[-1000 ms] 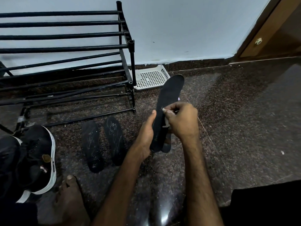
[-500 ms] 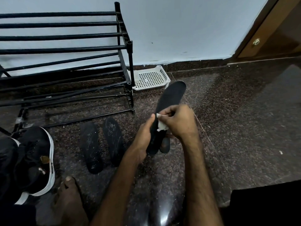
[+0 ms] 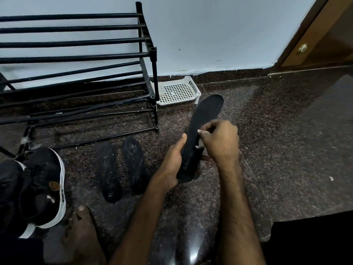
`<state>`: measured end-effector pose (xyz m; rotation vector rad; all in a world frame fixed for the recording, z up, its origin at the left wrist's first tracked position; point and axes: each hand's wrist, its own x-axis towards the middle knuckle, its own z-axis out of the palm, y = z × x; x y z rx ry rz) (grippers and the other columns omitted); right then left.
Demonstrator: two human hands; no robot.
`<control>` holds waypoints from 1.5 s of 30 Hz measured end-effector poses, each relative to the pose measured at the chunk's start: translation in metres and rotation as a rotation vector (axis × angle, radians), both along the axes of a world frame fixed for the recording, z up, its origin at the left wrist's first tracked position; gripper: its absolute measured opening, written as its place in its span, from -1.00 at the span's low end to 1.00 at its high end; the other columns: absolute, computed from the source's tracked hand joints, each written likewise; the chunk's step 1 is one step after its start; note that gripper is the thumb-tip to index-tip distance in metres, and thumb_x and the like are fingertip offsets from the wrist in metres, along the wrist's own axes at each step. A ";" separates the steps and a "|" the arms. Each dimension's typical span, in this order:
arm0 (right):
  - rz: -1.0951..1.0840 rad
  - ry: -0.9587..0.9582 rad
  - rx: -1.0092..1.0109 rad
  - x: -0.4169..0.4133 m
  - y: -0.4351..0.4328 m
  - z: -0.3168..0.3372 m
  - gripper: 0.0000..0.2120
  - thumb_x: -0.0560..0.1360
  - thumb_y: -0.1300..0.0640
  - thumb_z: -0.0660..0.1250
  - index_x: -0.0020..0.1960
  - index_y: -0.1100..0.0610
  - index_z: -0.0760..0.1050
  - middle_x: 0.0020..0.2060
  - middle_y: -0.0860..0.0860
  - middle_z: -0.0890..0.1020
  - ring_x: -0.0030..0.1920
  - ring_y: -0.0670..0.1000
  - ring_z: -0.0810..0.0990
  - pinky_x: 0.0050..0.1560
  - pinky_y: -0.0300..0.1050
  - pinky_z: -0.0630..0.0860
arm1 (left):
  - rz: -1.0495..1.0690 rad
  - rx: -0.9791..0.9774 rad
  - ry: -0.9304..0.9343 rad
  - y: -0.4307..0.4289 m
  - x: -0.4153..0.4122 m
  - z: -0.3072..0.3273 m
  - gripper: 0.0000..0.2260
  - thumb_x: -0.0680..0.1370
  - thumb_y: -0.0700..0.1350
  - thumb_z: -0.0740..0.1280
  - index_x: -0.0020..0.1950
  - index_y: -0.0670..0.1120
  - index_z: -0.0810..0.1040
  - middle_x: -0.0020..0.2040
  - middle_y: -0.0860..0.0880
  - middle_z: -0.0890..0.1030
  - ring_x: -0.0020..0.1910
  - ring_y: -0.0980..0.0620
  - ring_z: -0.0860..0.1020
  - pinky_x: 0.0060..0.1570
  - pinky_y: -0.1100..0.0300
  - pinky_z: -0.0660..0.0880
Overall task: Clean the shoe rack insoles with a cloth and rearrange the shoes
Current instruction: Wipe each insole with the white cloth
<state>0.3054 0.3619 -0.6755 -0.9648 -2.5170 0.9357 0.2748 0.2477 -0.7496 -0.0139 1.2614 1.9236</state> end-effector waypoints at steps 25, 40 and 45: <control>0.121 0.030 -0.003 -0.006 -0.016 -0.003 -0.89 0.42 0.14 0.49 -0.26 0.01 0.61 -0.26 -0.08 0.68 -0.21 -0.08 0.64 -0.09 -0.16 0.60 | 0.051 0.190 -0.134 -0.003 -0.007 -0.003 -0.36 0.62 0.32 -0.04 0.27 -0.12 0.58 0.11 -0.19 0.65 0.06 -0.13 0.61 -0.01 -0.03 0.56; 0.067 0.280 0.071 -0.021 0.002 -0.004 -0.96 0.46 0.15 0.46 -0.10 0.10 0.67 -0.17 -0.05 0.67 -0.16 -0.10 0.64 -0.04 -0.08 0.62 | -0.200 0.043 0.032 -0.012 -0.002 0.010 -0.44 0.64 0.24 0.09 0.08 -0.22 0.60 -0.25 -0.23 0.61 -0.45 -0.12 0.46 -0.45 0.14 0.43; 0.260 0.081 -0.101 -0.015 -0.005 0.002 -0.95 0.43 0.10 0.51 -0.15 0.07 0.68 -0.26 -0.10 0.69 -0.23 -0.18 0.65 -0.15 -0.28 0.60 | -0.192 -0.008 0.052 -0.012 0.001 0.010 -0.45 0.66 0.21 0.03 0.03 -0.20 0.62 -0.30 -0.18 0.59 -0.47 -0.06 0.46 -0.49 0.18 0.36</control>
